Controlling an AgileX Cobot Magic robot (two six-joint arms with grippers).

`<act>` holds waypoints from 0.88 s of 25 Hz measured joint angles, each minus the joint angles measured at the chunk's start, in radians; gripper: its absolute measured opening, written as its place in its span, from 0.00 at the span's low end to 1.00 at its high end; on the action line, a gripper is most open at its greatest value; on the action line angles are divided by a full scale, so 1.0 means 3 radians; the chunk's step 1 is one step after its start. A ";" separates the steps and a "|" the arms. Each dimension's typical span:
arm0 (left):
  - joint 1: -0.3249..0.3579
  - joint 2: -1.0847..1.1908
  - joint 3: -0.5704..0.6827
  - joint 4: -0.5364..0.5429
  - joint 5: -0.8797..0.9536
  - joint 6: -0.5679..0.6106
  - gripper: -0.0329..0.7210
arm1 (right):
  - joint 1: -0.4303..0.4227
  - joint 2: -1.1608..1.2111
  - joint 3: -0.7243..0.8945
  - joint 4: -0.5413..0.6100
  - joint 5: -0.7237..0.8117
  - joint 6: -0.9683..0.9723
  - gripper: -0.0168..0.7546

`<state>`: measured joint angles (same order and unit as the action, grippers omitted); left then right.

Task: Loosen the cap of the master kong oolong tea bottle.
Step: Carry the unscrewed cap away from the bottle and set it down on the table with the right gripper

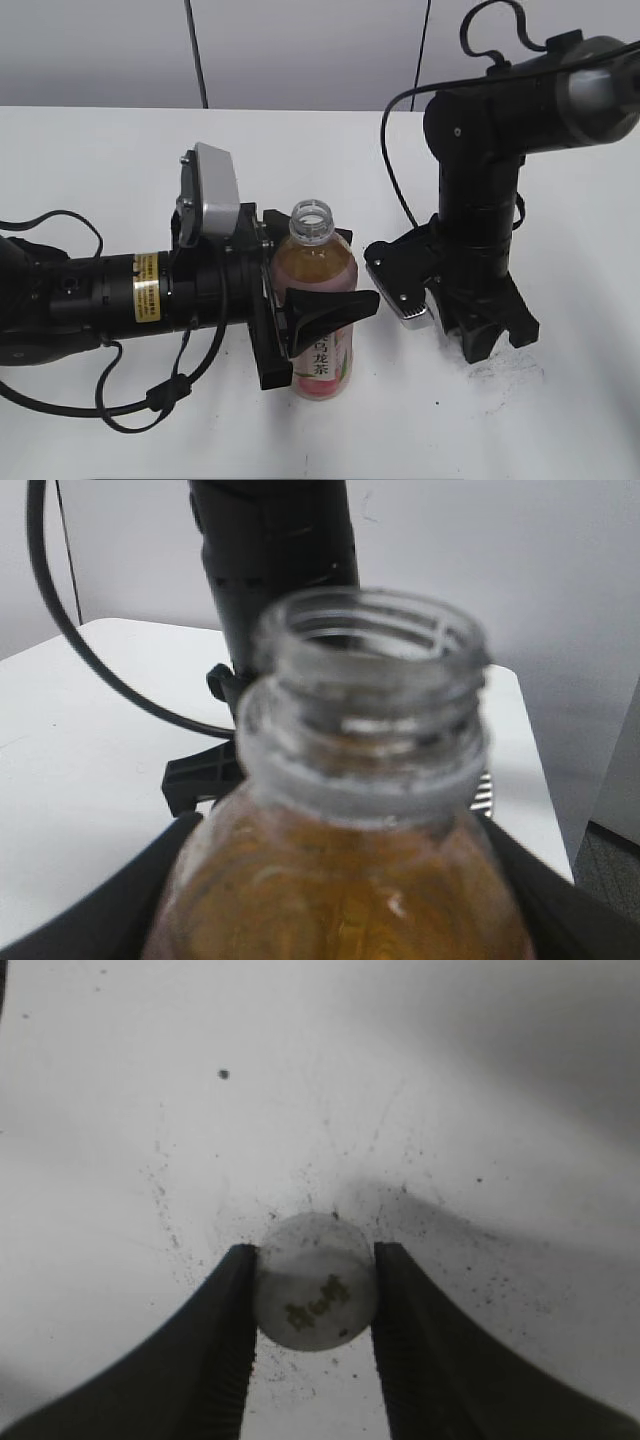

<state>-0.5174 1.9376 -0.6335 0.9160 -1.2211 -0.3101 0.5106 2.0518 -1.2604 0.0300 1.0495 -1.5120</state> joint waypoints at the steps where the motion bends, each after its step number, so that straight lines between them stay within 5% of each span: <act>1: 0.0000 0.0000 0.0000 0.0000 0.0000 0.0000 0.63 | 0.0000 0.0017 0.0000 -0.0048 -0.0011 0.0124 0.38; 4: 0.0000 0.0000 0.0000 0.0000 0.0000 0.0000 0.63 | 0.0000 0.0039 0.0004 -0.0100 -0.0118 0.0557 0.46; 10: 0.0000 0.0000 0.0000 0.0000 0.0000 0.0000 0.63 | 0.0000 0.0039 0.0004 -0.0147 -0.0169 0.1041 0.77; 22: 0.0000 0.0000 0.0000 -0.0001 0.0017 0.0007 0.69 | 0.0000 -0.0072 -0.0377 -0.0175 -0.0166 0.1618 0.77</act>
<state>-0.5174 1.9376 -0.6335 0.9156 -1.2159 -0.3080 0.5106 2.0302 -1.3736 -0.0225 0.9996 -1.0265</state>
